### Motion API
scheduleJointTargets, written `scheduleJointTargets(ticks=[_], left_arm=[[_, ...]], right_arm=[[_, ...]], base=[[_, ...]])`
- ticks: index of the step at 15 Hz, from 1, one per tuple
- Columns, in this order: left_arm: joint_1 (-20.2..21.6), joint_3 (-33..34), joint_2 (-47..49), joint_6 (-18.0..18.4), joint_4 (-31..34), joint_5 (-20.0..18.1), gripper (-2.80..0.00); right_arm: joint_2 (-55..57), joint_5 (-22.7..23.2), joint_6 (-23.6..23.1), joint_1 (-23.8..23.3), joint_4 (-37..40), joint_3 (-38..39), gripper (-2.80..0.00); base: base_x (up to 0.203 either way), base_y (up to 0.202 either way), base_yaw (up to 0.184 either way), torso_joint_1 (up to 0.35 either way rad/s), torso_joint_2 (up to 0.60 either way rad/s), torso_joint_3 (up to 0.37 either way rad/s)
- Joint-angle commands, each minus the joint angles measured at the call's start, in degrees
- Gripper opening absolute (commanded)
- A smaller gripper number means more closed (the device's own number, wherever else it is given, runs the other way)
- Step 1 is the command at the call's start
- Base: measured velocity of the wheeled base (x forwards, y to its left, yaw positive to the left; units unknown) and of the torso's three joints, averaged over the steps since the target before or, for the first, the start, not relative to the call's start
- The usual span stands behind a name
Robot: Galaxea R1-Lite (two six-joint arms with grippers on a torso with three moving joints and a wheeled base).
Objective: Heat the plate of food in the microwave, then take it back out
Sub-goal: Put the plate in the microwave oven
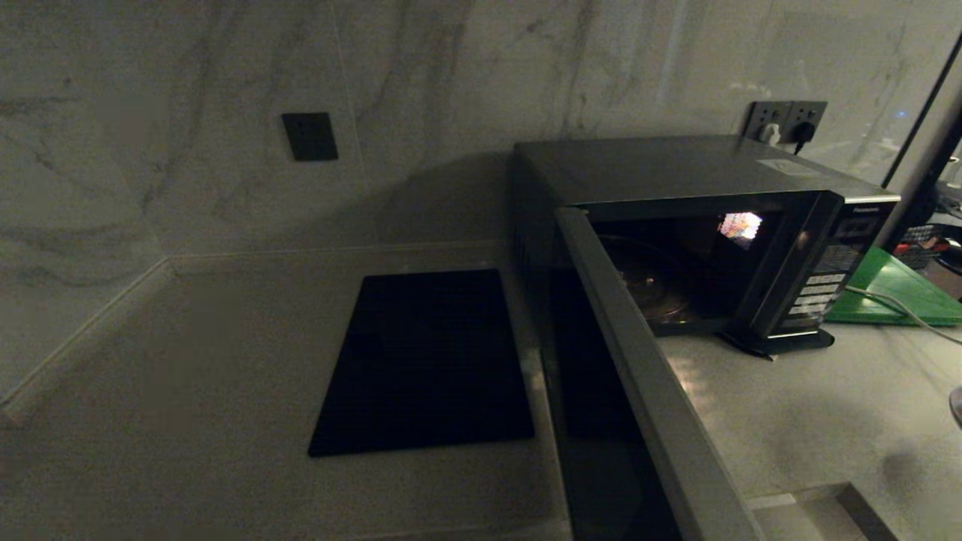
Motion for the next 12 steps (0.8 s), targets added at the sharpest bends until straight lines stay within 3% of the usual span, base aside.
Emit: scheduleJointTargets(ticks=[1,6,12], left_arm=[[0.0,0.0,0.1,0.0,0.0,0.0,-2.8],[0.0,0.0,0.1,0.0,0.0,0.0,-2.8],[0.0,0.0,0.1,0.0,0.0,0.0,-2.8]], right_arm=[[-6.2,2.6,-3.9,2.1,0.8,2.8,-2.8],[-12.7,6.5,-5.6,14.5,1.8,6.1,-2.8],[-14.6,9.4,3.0,38.4,4.2,6.3,-2.8]], base=[[0.0,0.0,0.0,0.0,0.0,0.0],[0.0,0.0,0.0,0.0,0.0,0.0],[0.0,0.0,0.0,0.0,0.0,0.0]])
